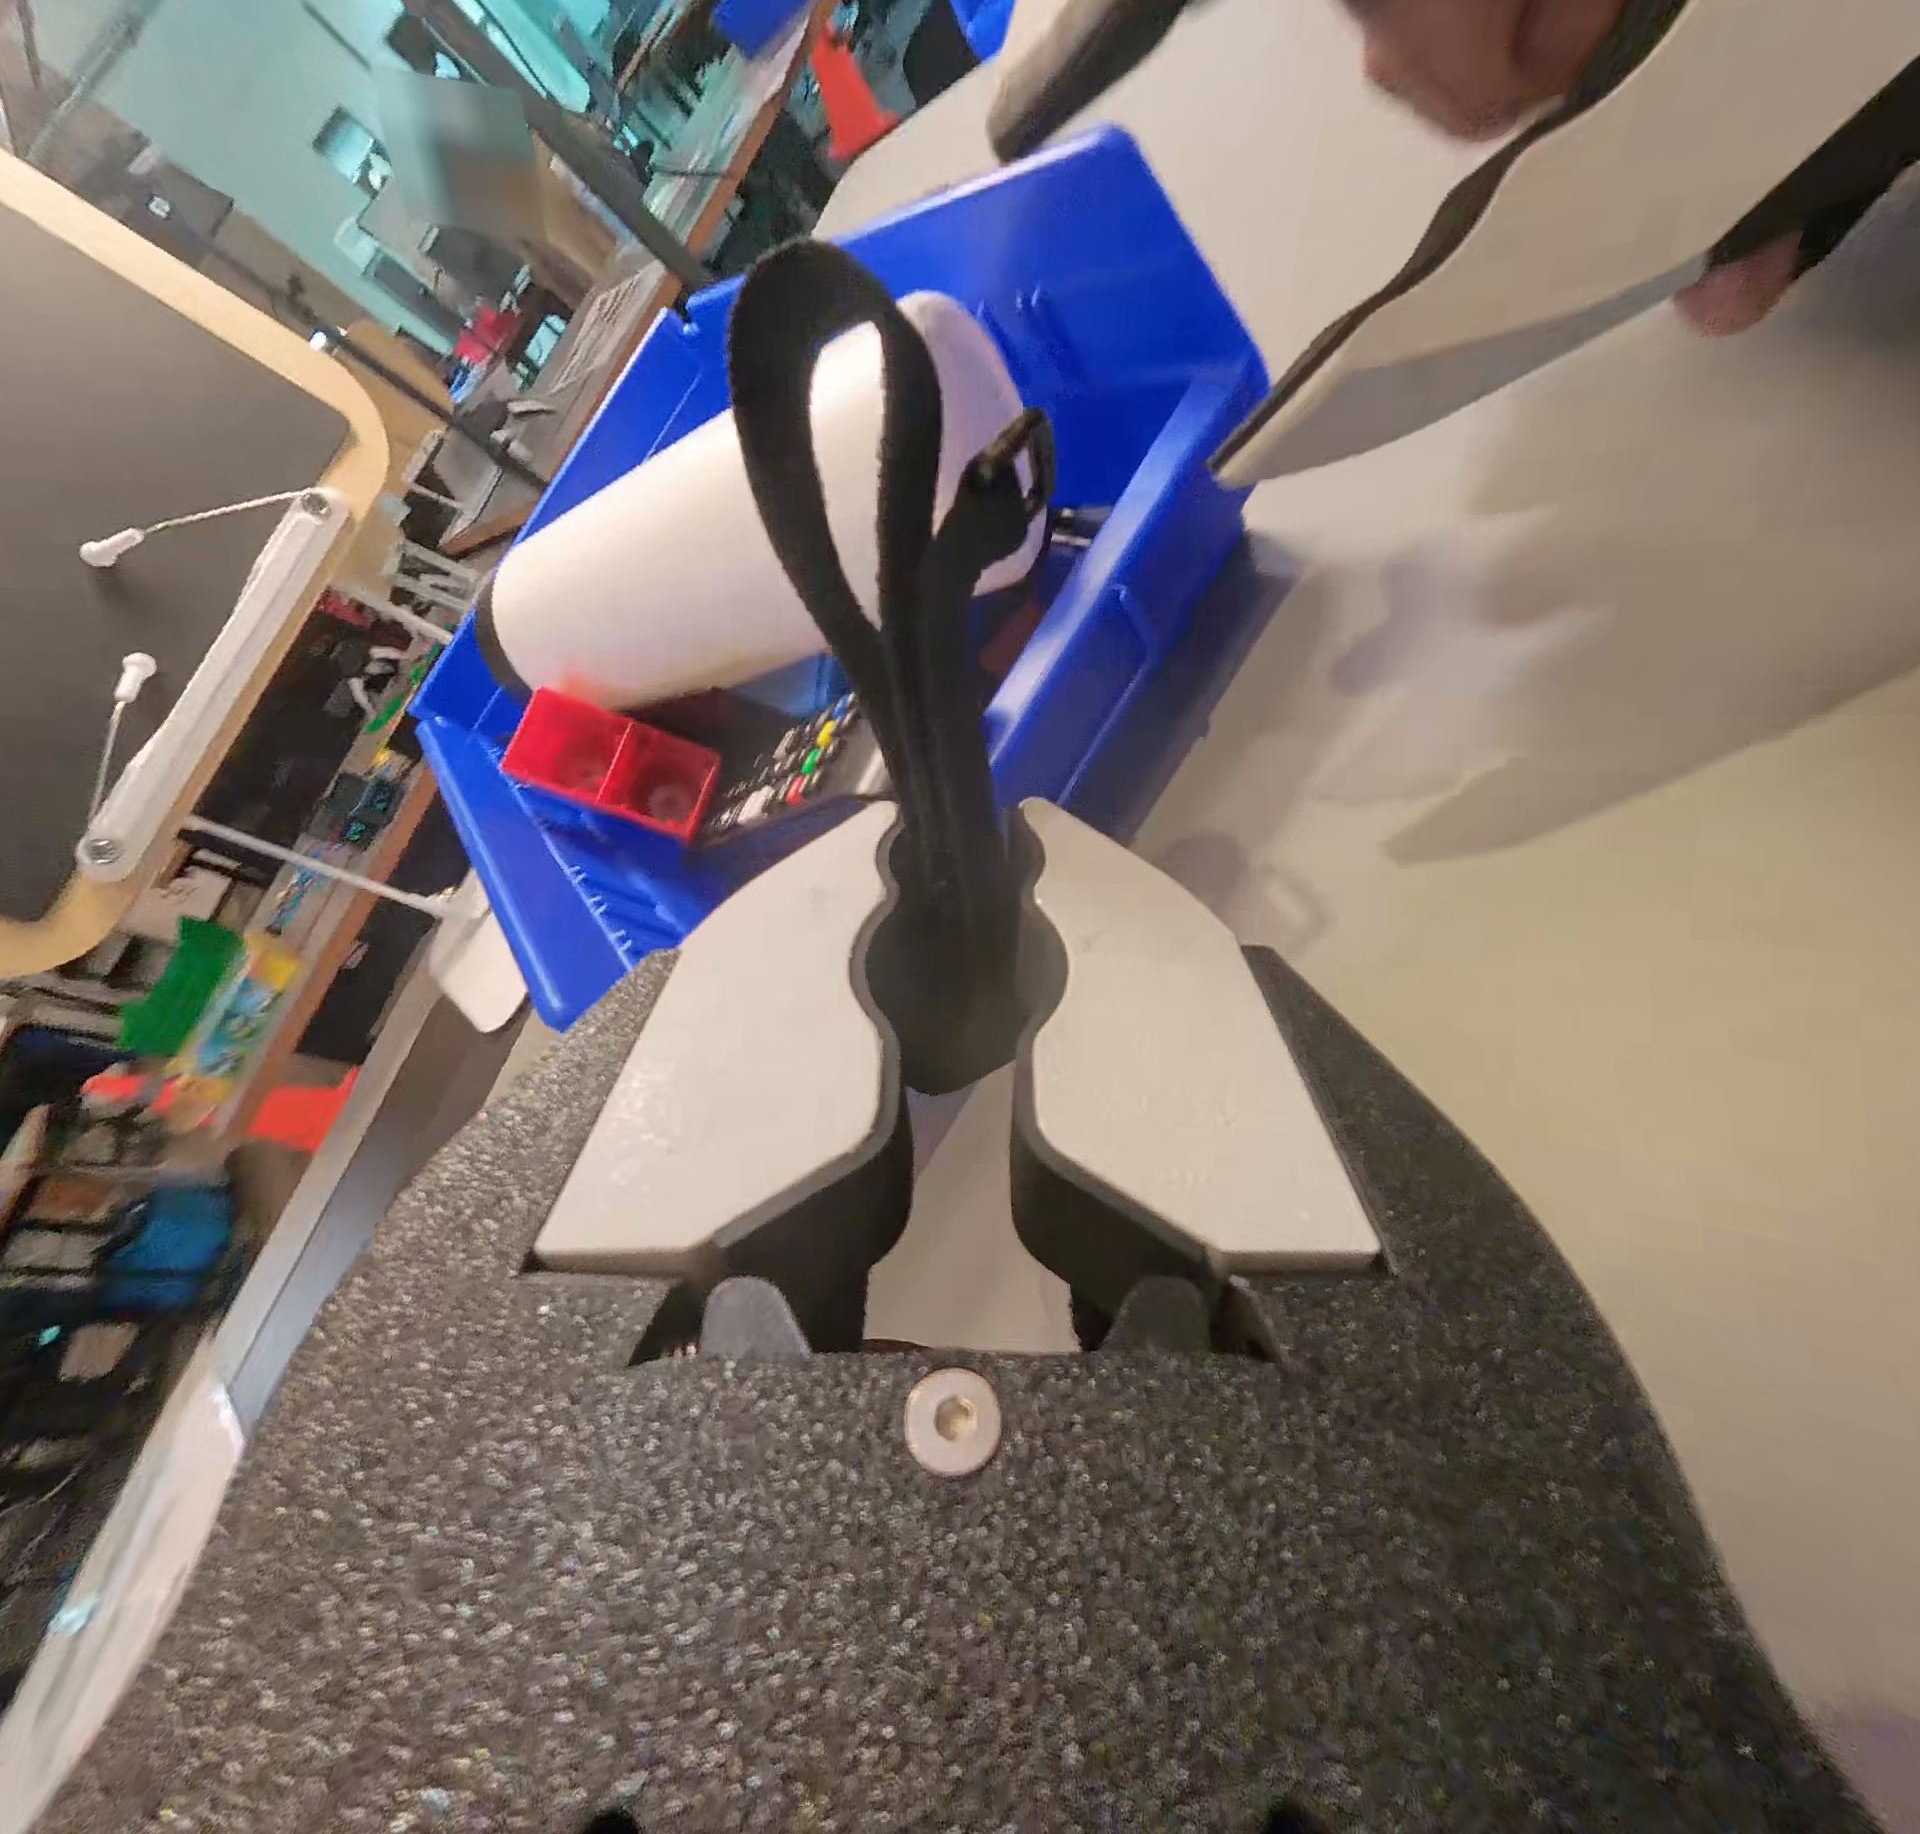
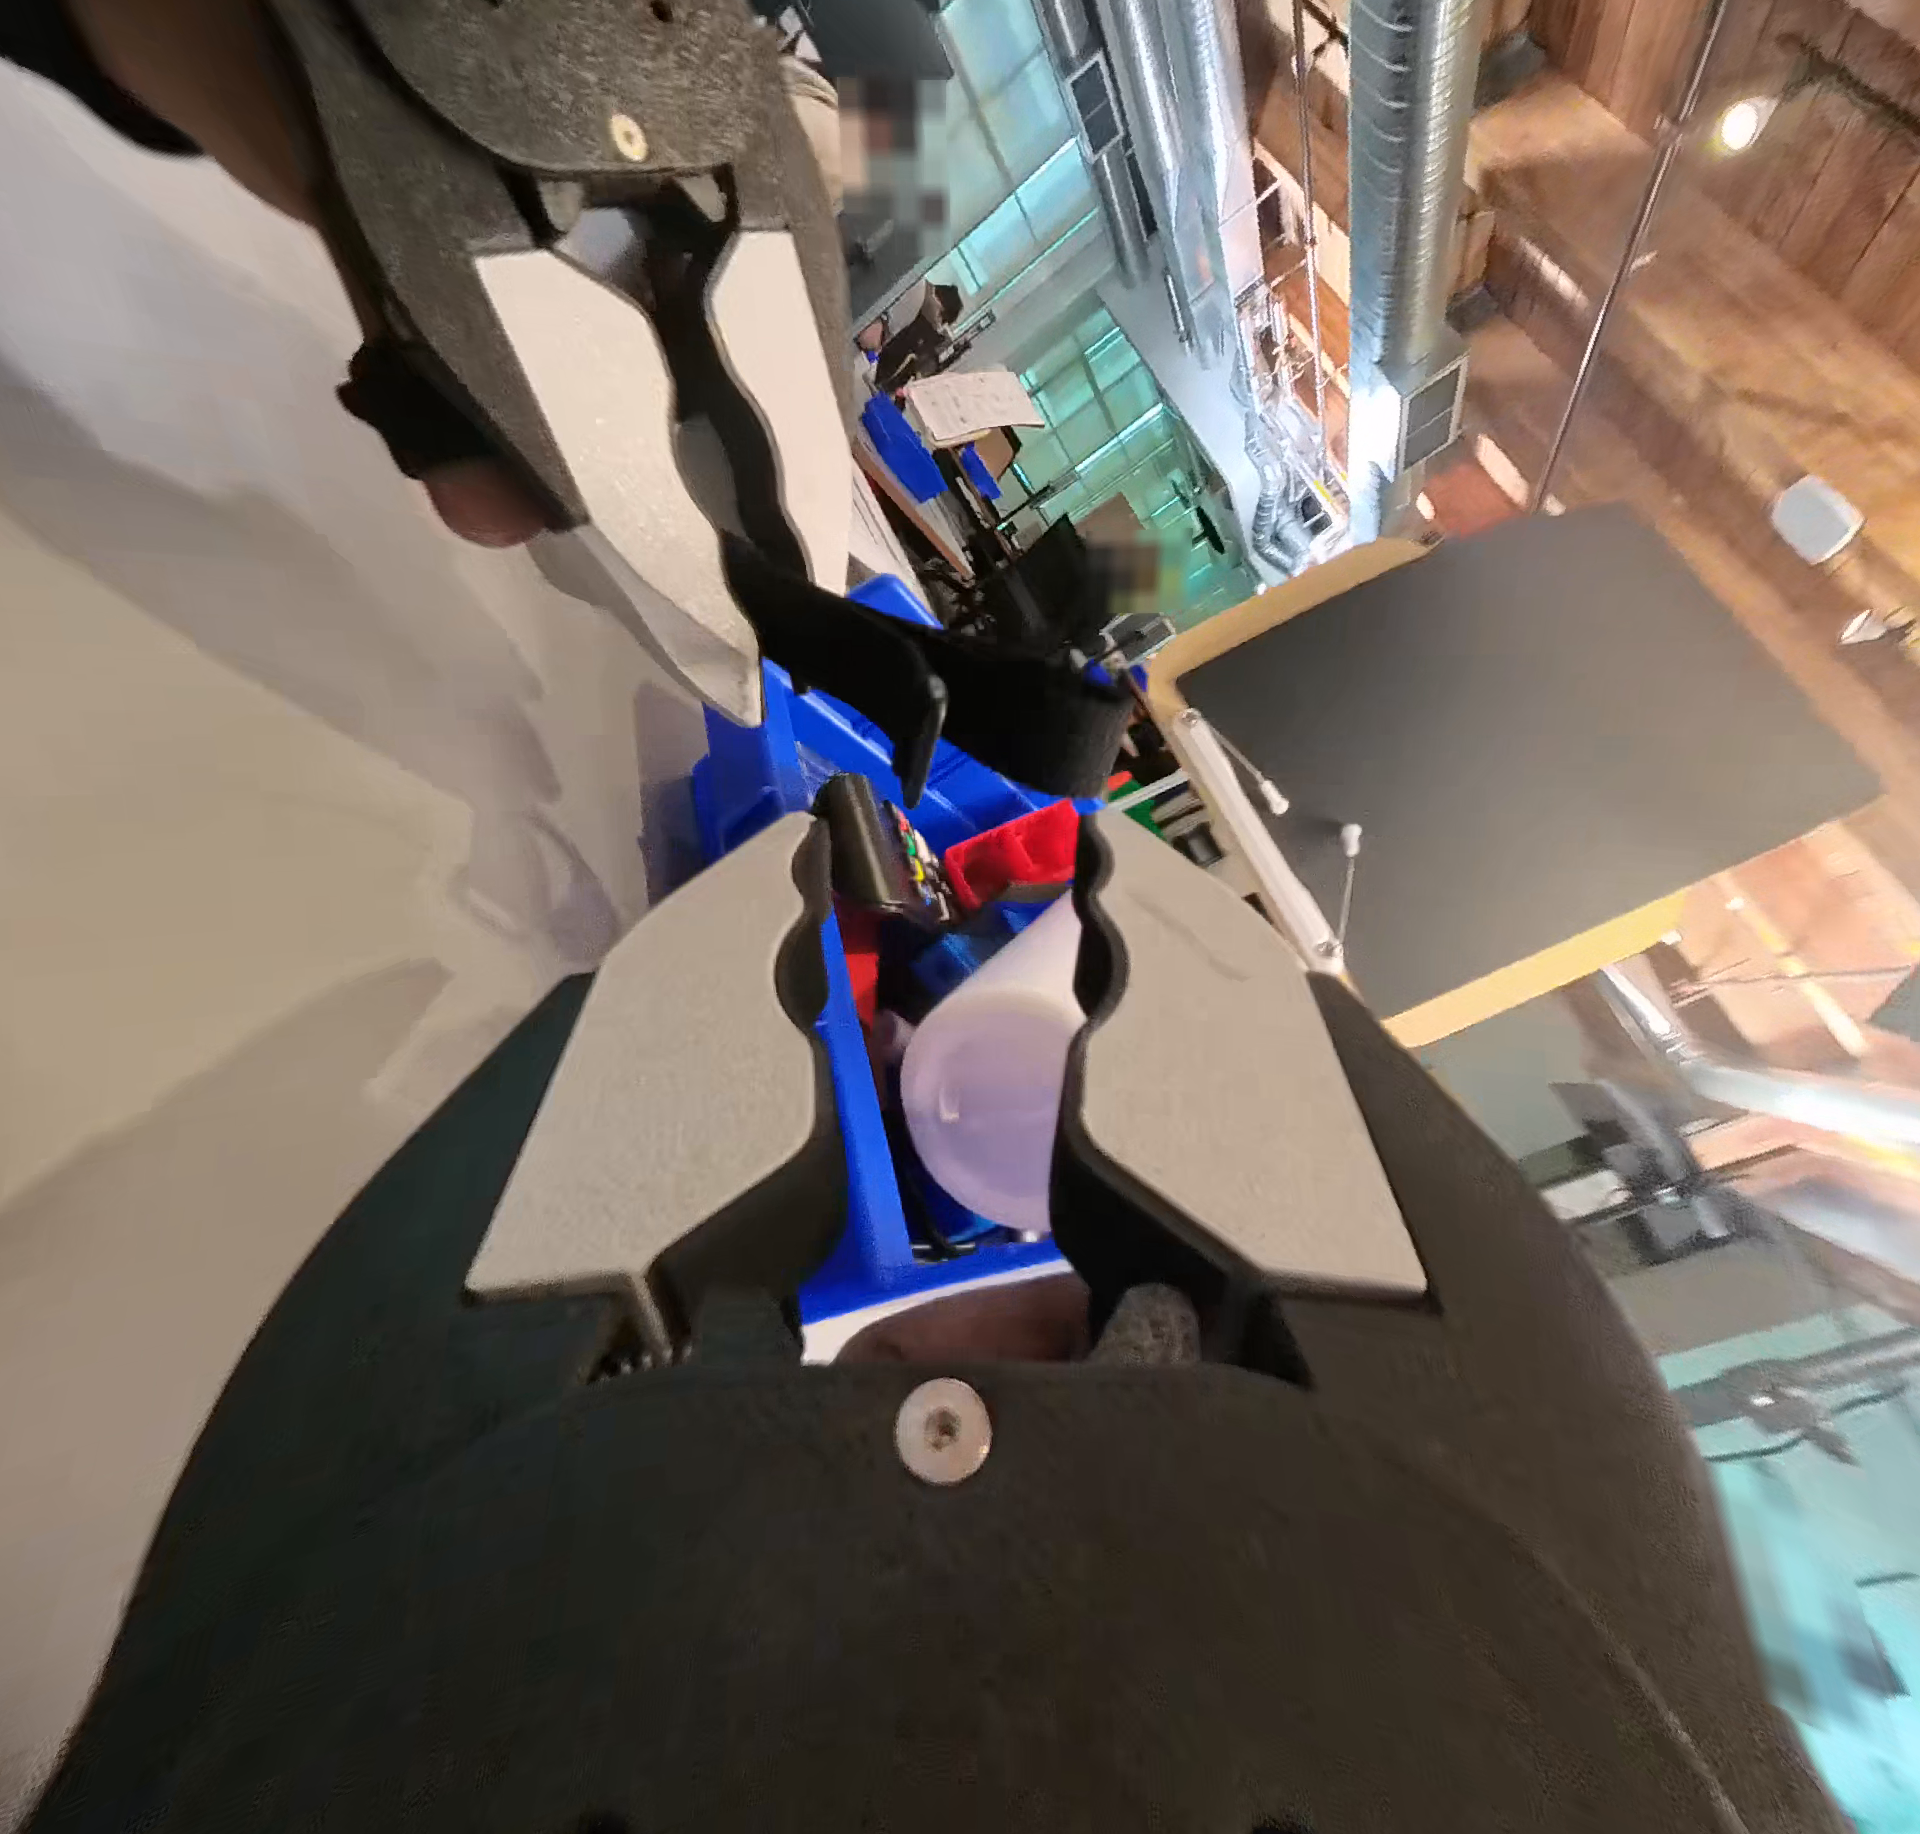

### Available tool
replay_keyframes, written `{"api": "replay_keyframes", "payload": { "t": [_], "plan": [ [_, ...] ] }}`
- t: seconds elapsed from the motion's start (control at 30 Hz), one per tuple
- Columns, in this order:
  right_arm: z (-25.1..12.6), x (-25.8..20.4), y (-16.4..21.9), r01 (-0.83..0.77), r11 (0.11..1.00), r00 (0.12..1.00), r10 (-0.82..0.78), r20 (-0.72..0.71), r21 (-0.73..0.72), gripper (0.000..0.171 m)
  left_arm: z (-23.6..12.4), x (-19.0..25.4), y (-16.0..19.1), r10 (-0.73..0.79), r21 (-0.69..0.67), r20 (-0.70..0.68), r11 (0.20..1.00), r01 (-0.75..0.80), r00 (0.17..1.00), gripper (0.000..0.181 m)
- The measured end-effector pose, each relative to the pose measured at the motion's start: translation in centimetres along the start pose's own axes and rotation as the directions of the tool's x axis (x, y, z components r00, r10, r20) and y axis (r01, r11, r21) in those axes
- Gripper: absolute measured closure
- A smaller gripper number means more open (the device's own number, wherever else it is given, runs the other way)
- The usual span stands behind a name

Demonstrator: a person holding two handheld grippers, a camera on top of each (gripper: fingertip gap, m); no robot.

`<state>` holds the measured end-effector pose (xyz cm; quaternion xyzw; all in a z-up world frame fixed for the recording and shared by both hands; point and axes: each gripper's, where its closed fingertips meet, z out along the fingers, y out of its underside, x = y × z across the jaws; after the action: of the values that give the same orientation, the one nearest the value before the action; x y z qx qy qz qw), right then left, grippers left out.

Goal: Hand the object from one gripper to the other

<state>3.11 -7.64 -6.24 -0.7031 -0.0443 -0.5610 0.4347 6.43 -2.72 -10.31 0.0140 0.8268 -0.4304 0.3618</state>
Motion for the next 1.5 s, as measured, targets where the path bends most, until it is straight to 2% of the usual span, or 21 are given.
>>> {"api": "replay_keyframes", "payload": {
  "t": [0.1,0.23,0.4,0.5,0.6,0.7,0.77,0.93,1.03,1.13,1.23,1.3,1.4,1.5],
  "plan": [
    [0.1,-0.7,-0.5,0.140,0.990,0.990,-0.140,-0.018,-0.010,0.123,0.2,-0.1,0.6,0.101,-0.066,0.054,0.993,-0.097,0.993,0.165],
    [0.5,-2.0,-0.7,0.262,0.964,0.965,-0.263,-0.015,-0.035,0.118,0.4,0.2,0.9,0.333,-0.152,0.112,0.937,-0.315,0.936,0.164],
    [1.1,-3.2,-0.2,0.331,0.939,0.943,-0.331,0.019,-0.091,0.114,0.6,1.6,0.5,0.439,-0.165,0.093,0.892,-0.421,0.893,0.164],
    [1.4,-3.3,0.5,0.381,0.912,0.924,-0.381,0.026,-0.153,0.113,0.6,2.5,0.1,0.536,-0.155,0.082,0.840,-0.520,0.841,0.164],
    [1.6,-3.2,1.5,0.409,0.886,0.910,-0.412,0.034,-0.217,0.118,0.2,3.5,-0.9,0.638,-0.112,0.088,0.769,-0.629,0.765,0.163],
    [1.6,-3.2,2.2,0.387,0.887,0.920,-0.389,0.043,-0.253,0.141,-0.2,3.6,-1.9,0.659,-0.084,0.123,0.752,-0.654,0.742,0.161],
    [1.7,-3.2,2.4,0.324,0.911,0.945,-0.322,0.049,-0.257,0.159,-0.4,3.4,-2.5,0.598,-0.034,0.141,0.800,-0.599,0.789,0.155],
    [1.7,-2.7,2.7,0.018,0.967,0.998,-0.004,0.058,-0.256,0.162,-0.9,1.9,-3.7,0.300,0.139,0.131,0.938,-0.317,0.945,0.139],
    [1.5,-2.0,3.2,-0.166,0.954,0.982,0.184,0.049,-0.249,0.161,-1.4,0.3,-4.2,0.055,0.245,0.077,0.967,-0.072,0.996,0.125],
    [1.4,-1.2,3.1,-0.338,0.918,0.935,0.353,0.042,-0.210,0.162,-2.1,-0.6,-5.1,-0.183,0.359,-0.065,0.913,0.194,0.981,0.119],
    [1.3,-0.7,2.6,-0.483,0.860,0.867,0.496,0.051,-0.164,0.162,-2.8,-0.8,-6.1,-0.360,0.425,-0.248,0.794,0.435,0.899,0.119],
    [1.3,-0.8,1.7,-0.549,0.827,0.824,0.560,0.088,-0.125,0.162,-2.9,0.0,-6.6,-0.405,0.417,-0.372,0.731,0.540,0.835,0.118],
    [1.3,-1.6,0.6,-0.617,0.781,0.766,0.624,0.156,-0.098,0.162,-2.9,1.6,-7.2,-0.400,0.398,-0.469,0.701,0.592,0.788,0.115],
    [1.4,-3.2,-0.4,-0.626,0.772,0.736,0.631,0.247,-0.107,0.162,-3.0,2.8,-7.7,-0.351,0.422,-0.479,0.712,0.561,0.805,0.122]
  ]
}}
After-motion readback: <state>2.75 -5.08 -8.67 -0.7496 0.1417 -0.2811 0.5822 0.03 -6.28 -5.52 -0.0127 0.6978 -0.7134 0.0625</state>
